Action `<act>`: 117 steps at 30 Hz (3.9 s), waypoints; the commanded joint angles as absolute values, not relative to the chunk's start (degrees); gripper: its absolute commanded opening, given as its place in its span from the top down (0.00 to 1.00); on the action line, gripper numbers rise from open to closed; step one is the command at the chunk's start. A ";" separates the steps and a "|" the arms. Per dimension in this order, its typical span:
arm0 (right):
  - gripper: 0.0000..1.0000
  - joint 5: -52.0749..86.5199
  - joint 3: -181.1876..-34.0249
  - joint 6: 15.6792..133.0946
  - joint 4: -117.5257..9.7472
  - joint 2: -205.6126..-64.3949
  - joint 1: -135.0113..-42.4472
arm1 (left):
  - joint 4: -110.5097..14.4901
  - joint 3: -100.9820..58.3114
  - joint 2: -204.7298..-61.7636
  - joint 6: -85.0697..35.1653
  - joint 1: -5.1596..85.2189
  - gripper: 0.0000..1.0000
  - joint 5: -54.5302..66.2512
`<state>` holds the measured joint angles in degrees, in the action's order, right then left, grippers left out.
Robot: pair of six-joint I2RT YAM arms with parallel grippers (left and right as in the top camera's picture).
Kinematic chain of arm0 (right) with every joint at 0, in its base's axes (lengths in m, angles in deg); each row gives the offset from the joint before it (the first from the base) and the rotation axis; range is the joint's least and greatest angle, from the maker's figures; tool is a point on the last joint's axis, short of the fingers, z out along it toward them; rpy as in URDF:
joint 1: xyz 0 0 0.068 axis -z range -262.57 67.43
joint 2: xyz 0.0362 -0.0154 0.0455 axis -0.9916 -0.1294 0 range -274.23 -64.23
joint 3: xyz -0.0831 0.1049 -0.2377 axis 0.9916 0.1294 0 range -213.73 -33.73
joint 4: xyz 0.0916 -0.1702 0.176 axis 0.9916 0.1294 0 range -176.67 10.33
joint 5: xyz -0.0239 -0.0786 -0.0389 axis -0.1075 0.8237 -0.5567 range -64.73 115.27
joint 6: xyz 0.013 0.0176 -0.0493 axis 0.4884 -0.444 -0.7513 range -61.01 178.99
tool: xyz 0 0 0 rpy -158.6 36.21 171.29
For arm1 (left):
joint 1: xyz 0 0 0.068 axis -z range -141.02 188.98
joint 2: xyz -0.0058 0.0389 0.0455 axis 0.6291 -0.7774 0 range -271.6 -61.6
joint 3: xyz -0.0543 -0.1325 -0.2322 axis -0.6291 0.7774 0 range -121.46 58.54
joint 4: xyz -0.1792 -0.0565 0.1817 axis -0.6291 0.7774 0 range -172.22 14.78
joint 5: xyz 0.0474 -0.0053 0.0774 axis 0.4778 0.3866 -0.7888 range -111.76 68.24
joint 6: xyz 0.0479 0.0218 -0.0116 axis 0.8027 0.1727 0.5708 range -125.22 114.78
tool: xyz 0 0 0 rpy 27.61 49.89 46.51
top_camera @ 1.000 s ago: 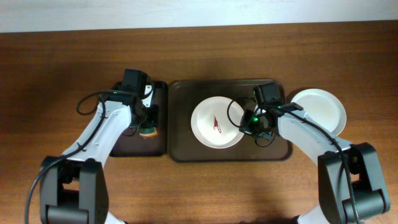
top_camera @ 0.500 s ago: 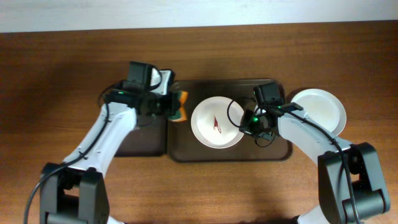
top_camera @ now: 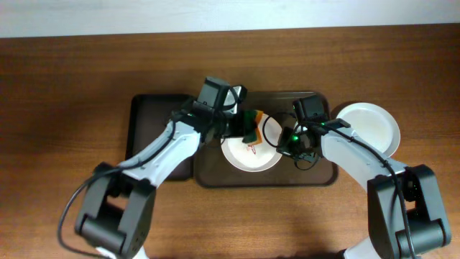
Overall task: Clean dirty plates on tray and stack at the side
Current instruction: 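Scrub the plate's red smear with the sponge in left gripper, then return the sponge to the black tray and release it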
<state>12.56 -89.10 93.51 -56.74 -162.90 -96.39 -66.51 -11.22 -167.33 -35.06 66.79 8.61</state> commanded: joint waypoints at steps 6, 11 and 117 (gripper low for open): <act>0.96 13.47 -88.89 93.77 -56.68 -162.10 -96.81 | -70.03 -11.89 -175.81 -39.10 67.71 1.00 22.06; 0.96 13.47 -88.89 93.77 -56.48 -162.10 -96.81 | -69.62 -11.89 -178.59 -39.00 67.89 1.00 19.39; 0.96 13.50 -88.89 92.27 -55.63 -162.10 -96.81 | -42.71 -8.99 -168.29 -9.34 49.26 1.00 -24.32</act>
